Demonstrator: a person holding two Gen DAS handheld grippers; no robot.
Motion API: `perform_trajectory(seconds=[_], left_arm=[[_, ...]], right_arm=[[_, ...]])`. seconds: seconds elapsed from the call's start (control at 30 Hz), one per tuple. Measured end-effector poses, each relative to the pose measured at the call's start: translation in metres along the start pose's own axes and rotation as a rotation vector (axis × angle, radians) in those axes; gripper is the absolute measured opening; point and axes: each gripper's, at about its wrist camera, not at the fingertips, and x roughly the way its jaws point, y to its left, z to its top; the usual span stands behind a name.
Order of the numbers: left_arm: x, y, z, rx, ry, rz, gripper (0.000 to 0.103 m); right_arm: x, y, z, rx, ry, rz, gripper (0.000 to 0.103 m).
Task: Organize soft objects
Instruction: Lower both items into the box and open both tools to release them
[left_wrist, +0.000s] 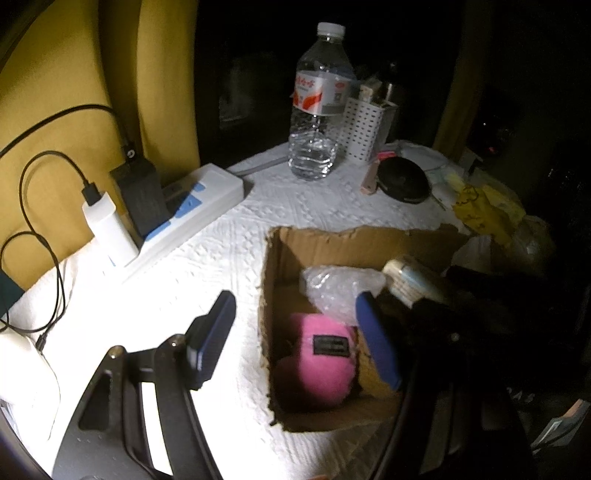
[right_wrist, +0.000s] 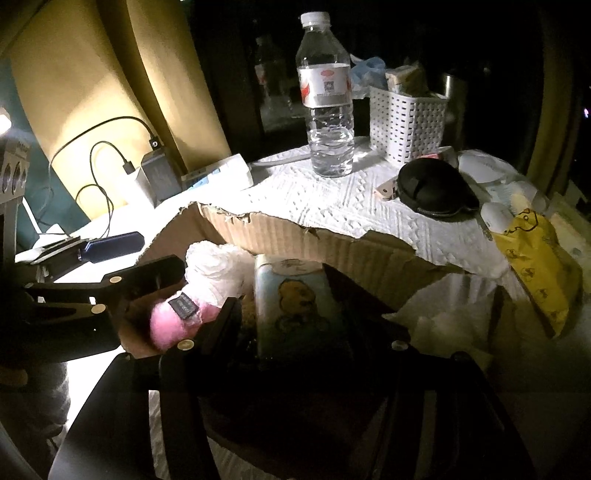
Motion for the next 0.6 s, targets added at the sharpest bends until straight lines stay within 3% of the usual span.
perform_trajectory(seconds=[0.6], left_arm=[[-0.047, -0.025, -0.010, 0.036, -0.040, -0.022, 0.069]], right_arm=[[-0.057, -0.004, -0.019, 0.039, -0.053, -0.044, 0.064]])
